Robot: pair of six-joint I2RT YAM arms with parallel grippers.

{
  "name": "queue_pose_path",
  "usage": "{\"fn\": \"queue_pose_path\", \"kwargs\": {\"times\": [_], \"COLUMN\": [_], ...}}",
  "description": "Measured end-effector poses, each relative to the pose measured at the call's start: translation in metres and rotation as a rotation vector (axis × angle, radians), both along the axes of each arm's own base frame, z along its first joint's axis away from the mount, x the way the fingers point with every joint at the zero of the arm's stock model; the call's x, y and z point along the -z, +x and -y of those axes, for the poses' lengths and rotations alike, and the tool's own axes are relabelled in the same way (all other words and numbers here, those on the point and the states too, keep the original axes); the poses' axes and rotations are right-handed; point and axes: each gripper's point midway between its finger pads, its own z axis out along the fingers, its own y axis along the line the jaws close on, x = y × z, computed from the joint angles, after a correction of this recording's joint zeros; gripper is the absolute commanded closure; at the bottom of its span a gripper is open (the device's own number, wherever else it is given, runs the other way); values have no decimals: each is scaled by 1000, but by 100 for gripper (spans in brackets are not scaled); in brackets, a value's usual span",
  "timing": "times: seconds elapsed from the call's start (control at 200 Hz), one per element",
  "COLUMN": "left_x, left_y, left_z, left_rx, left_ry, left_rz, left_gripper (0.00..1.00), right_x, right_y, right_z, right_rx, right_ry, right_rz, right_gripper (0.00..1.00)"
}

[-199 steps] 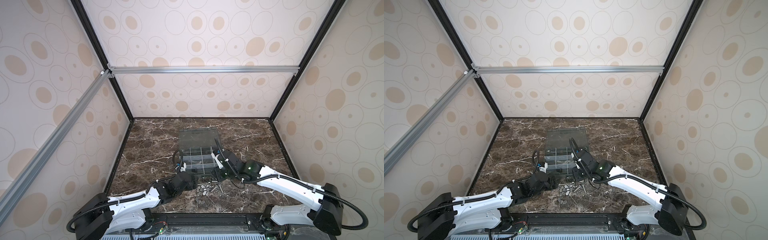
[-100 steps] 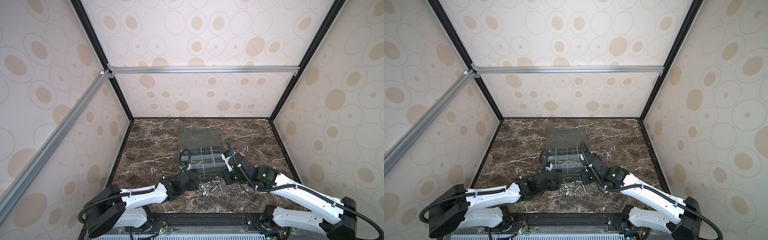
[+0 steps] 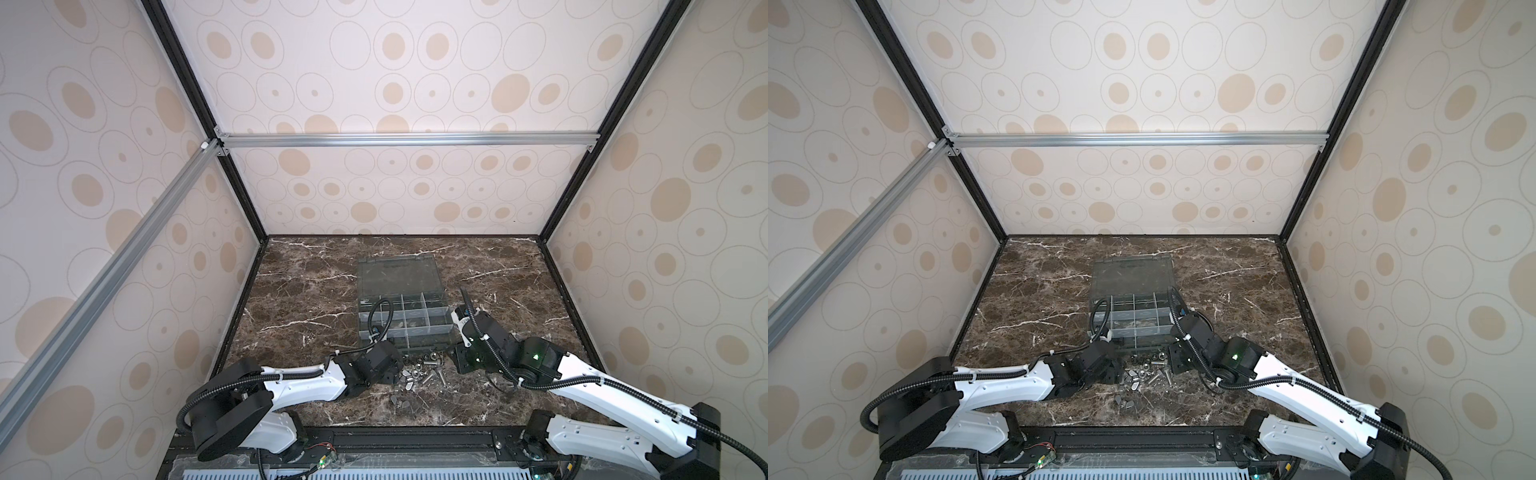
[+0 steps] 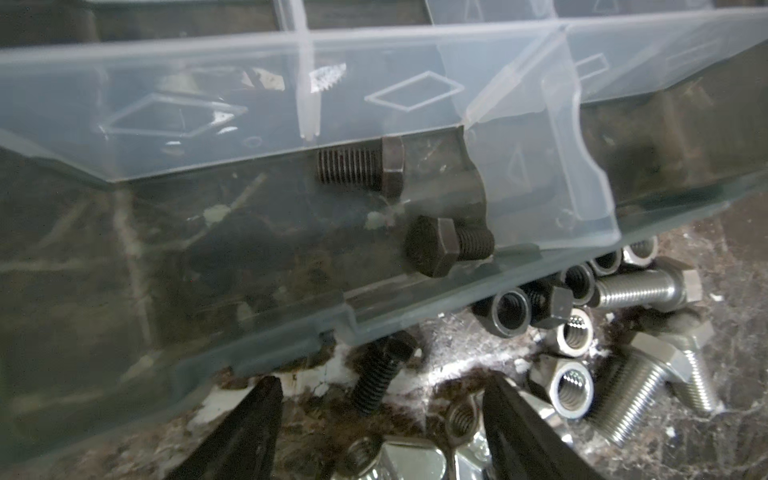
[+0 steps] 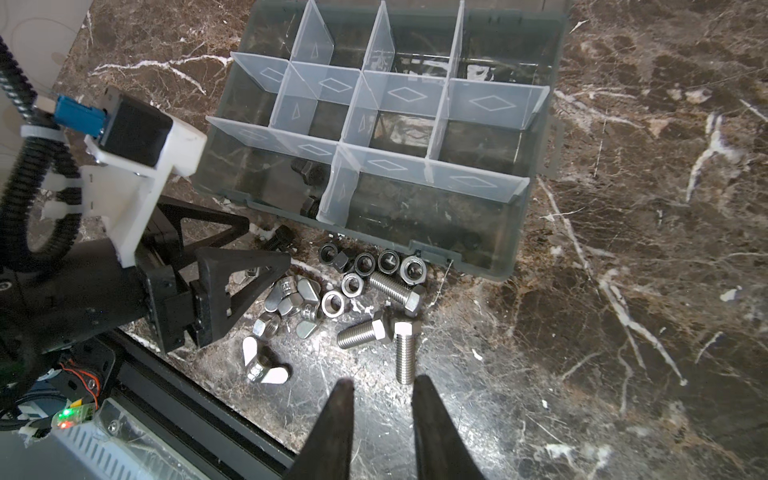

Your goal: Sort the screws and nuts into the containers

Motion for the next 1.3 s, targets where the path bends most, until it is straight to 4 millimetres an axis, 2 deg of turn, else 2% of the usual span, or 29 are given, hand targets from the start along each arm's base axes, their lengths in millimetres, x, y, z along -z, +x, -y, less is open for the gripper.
{"fn": "queue_pose_path", "kwargs": {"times": [0.35,0.48,0.99,1.3], "left_x": [2,5,9,9], "left_y": [5,3,2,2], "left_z": [11,12,5,5], "left_rx": [36,48,57,58], "left_ry": [78,117,179,181], "left_rz": [-4,-8,-9,-7], "left_gripper": [35,44,66,79], "right_x": [2,3,9,-1], "right_y": [-1,-1,-5,-6], "right_z": [1,1,9,21], "right_rx": [11,11,31,59], "right_ry": [2,2,-4,21], "right_rz": [-9,-10,-20,28], "right_gripper": [72,72,72,71]}}
